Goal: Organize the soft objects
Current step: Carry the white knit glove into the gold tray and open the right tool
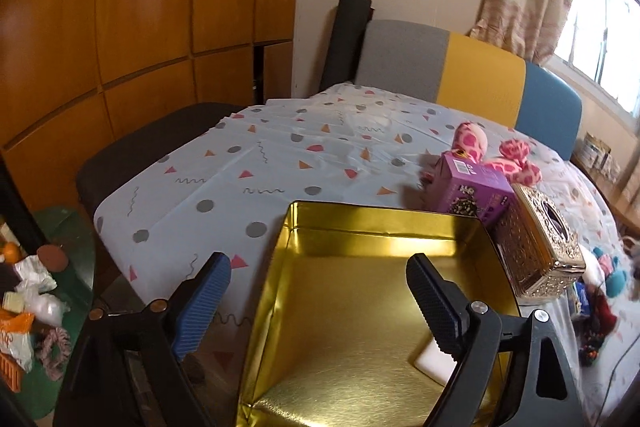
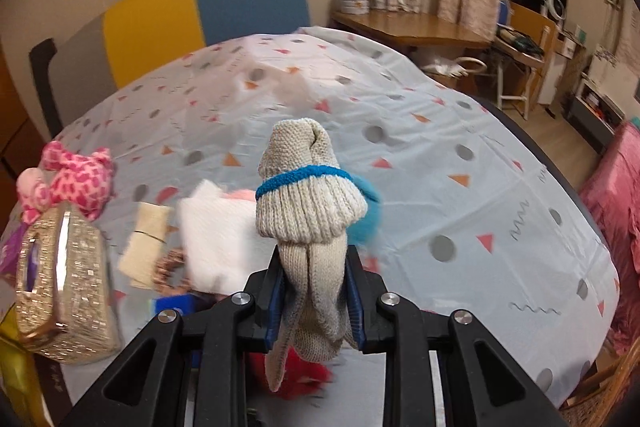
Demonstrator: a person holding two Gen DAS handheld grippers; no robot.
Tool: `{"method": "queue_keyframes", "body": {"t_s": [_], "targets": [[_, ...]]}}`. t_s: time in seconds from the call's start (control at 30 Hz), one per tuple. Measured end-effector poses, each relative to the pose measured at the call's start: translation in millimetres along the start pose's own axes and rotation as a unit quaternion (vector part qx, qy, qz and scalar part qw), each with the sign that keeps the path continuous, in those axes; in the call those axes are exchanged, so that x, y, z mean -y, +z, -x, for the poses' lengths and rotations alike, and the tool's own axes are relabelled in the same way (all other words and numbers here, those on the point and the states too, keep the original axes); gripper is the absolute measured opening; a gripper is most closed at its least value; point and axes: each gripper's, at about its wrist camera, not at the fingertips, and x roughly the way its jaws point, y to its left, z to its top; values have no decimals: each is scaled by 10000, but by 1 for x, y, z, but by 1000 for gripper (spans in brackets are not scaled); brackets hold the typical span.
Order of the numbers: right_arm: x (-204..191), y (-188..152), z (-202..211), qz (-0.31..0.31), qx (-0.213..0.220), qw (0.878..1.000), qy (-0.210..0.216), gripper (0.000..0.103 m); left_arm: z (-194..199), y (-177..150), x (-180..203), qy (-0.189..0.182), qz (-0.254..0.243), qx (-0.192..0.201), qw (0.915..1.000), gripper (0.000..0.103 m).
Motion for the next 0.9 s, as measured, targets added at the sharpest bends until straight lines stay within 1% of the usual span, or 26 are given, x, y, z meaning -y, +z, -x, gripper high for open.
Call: {"method": "queue_keyframes", "body": {"t_s": [0.1,0.27,0.33,0.47,0.6,0.7,0.9], "targets": [[-40,13,0,288,-4,9992,289,26,5,-2,-5,-7,44,25,10000,95],[-105,28,-4,659,-43,9962,575,26,13,-6,-3,-59,6,58,10000,95],[-129,34,-6,819,-34,9947,626,26,13,-7,-1,-98,-28,24,9999,95],[-165,38,-4,1061,-26,9913,782,26,12,-10,2,-156,-57,-30,9999,95],[-200,38,2,1265,-21,9859,1097,26,10,-13,6,-195,-97,-95,9997,95],[-227,31,13,1505,-15,9769,1518,26,8,-15,10,-227,-145,-136,9995,95],[-277,-4,42,2216,-6,9495,2220,26,5,-17,14,-210,-185,-211,9994,95]]}}
